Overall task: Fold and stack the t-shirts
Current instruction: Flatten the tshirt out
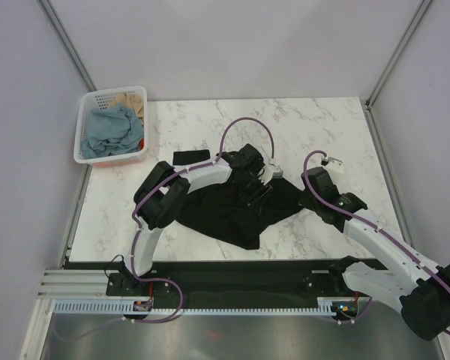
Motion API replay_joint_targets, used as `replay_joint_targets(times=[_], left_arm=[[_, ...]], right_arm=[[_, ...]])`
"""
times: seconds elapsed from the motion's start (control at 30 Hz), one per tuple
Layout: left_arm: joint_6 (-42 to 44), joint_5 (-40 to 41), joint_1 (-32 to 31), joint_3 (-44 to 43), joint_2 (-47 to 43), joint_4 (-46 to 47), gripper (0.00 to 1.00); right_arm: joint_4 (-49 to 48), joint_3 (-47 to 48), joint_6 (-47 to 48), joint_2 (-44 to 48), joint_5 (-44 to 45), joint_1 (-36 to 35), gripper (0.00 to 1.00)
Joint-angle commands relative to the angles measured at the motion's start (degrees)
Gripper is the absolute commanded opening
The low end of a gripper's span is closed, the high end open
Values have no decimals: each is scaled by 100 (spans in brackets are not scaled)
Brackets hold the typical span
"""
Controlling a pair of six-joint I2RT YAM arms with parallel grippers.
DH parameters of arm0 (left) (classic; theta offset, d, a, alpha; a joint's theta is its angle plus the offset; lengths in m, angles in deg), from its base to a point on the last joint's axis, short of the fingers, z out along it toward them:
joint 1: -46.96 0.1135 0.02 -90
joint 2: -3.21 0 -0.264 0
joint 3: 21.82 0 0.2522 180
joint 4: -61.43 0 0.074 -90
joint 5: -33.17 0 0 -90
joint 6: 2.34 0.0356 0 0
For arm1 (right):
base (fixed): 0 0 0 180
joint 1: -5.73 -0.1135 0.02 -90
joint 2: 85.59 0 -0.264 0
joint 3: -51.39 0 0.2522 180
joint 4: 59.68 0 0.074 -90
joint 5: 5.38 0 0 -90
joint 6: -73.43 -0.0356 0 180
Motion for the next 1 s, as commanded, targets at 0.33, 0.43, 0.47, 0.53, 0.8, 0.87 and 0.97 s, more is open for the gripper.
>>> replay_joint_targets(times=[0.33, 0.43, 0.47, 0.53, 0.8, 0.87, 0.97], left_arm=[[356, 365, 98, -173, -158, 76, 50], [269, 216, 107, -252, -316, 76, 50], [242, 85, 107, -278, -447, 76, 48], [137, -39, 107, -296, -614, 76, 47], [-57, 189, 133, -226, -941, 50, 47], [-31, 277, 151, -165, -835, 50, 47], [-4, 312, 177, -77, -660, 41, 47]], right_arm=[[-181, 159, 189, -102, 60, 21, 0], [-190, 203, 189, -172, 42, 21, 0], [-181, 220, 206, -181, 25, 21, 0], [-181, 229, 215, -198, 33, 21, 0], [-199, 247, 189, -189, -10, 21, 0], [-199, 247, 180, -181, -28, 21, 0], [-199, 238, 154, -93, -37, 21, 0]])
